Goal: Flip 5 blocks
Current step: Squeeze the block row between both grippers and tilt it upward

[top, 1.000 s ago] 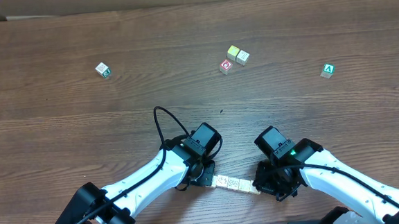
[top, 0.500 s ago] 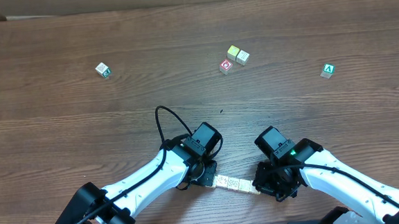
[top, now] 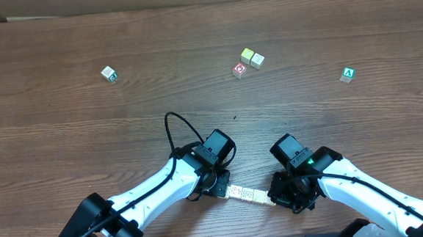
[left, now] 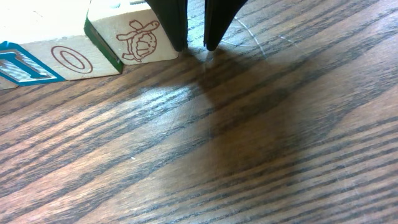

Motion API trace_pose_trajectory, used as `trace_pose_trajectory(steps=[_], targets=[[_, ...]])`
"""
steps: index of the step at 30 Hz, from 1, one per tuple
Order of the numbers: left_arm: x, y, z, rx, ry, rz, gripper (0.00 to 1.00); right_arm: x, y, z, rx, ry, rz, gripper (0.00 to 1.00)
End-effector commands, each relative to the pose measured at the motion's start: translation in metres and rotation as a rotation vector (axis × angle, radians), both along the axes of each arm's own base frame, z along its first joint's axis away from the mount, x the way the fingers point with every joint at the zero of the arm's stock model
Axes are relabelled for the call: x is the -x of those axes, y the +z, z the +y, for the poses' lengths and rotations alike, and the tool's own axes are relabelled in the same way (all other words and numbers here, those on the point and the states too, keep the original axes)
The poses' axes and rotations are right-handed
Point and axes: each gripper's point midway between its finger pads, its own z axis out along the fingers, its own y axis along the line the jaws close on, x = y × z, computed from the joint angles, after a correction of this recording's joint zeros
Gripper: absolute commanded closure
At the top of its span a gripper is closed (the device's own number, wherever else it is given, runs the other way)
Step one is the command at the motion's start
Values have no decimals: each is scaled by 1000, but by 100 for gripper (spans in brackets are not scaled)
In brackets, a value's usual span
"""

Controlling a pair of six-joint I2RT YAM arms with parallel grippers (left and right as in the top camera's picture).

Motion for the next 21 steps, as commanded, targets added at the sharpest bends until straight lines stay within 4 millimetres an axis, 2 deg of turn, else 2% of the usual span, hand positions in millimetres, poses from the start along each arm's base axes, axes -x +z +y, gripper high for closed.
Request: trace_pose_trajectory(steps=[1, 12, 21], targets=[[1, -4, 3, -9, -21, 6, 96, 2, 2, 3, -18, -2, 7, 94], [-3, -4, 5, -25, -30, -20, 96, 4, 3, 7, -39, -5, 19, 94], [-6, -4, 9, -45, -27, -37, 96, 10, 4, 20, -48, 0, 21, 94]])
